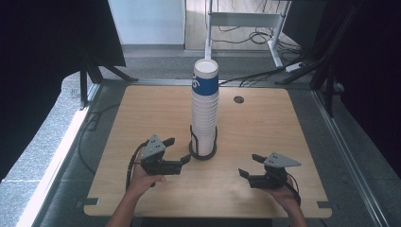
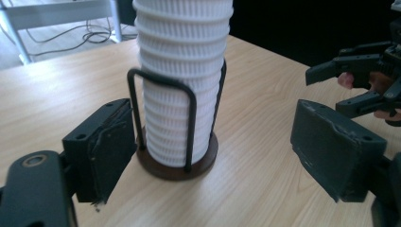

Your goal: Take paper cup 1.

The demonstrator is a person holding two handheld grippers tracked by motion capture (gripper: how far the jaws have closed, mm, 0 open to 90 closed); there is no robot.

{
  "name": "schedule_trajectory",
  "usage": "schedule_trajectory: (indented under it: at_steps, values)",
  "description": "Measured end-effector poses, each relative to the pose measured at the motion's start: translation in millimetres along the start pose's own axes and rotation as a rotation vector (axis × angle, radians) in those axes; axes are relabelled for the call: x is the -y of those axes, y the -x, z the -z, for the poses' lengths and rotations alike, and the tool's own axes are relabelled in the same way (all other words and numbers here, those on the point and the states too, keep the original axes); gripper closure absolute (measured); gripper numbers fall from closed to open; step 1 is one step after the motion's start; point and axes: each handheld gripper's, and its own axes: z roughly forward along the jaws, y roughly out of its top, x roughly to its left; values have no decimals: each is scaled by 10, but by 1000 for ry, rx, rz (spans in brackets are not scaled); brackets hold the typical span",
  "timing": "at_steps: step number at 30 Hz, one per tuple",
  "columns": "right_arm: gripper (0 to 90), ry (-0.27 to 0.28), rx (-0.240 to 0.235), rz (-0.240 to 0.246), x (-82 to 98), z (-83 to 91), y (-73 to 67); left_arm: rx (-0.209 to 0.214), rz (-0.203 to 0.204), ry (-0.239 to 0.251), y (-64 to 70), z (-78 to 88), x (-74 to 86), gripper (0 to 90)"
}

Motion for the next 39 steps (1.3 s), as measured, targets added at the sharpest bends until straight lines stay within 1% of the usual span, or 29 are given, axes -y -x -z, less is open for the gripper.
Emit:
schedule_trajectory:
  at_steps: [1,2,5,7,8,11,16,19,20,21,24,25,27,29,30,33,34,36,37,39]
  values:
    - [196,1,1,-1,2,-1,7,-3,-7,-3,1,-14,-17,147]
    - [196,-2,3,-2,6,-7,8,-7,-23,-4,-1,-40,-60,144]
    - [196,-6,3,-1,11,-13,1,0,-29,-6,-9,-64,-105,137]
    - [198,-9,6,3,13,-17,-10,-10,-32,-16,-17,-96,-151,138]
    - [200,-10,16,15,14,-22,-17,-14,-34,-13,-20,-118,-183,145]
    - [203,-10,18,19,16,-25,-21,-19,-44,-11,-22,-143,-218,146]
    - [205,-13,21,21,24,-41,-18,-20,-43,-17,-57,-228,-318,149]
    - [209,-11,29,30,25,-48,-34,-20,-39,-7,-87,-284,-371,149]
    - [210,-12,29,36,24,-55,-41,-7,-45,-8,-112,-322,-402,145]
    - [210,-12,29,36,24,-55,-41,-7,-45,-8,-112,-322,-402,134]
    - [209,-17,27,42,25,-61,-49,22,-51,2,-153,-363,-440,110]
    - [210,-16,27,40,25,-54,-43,26,-51,11,-169,-379,-451,99]
    - [210,-12,28,38,27,-50,-32,40,-40,12,-221,-415,-473,93]
    - [210,-13,29,34,28,-46,-27,42,-34,11,-238,-433,-481,90]
    - [210,-14,30,32,32,-47,-19,46,-26,12,-259,-474,-501,90]
    - [210,-19,30,34,39,-61,-18,52,-37,11,-272,-509,-534,87]
    - [210,-22,29,33,41,-65,-21,67,-42,14,-295,-540,-563,82]
    - [210,-23,29,37,43,-69,-22,70,-46,12,-309,-560,-573,79]
    - [210,-25,27,39,44,-73,-29,72,-42,13,-325,-585,-580,75]
    - [210,-25,28,39,44,-75,-31,95,-30,13,-363,-628,-594,75]
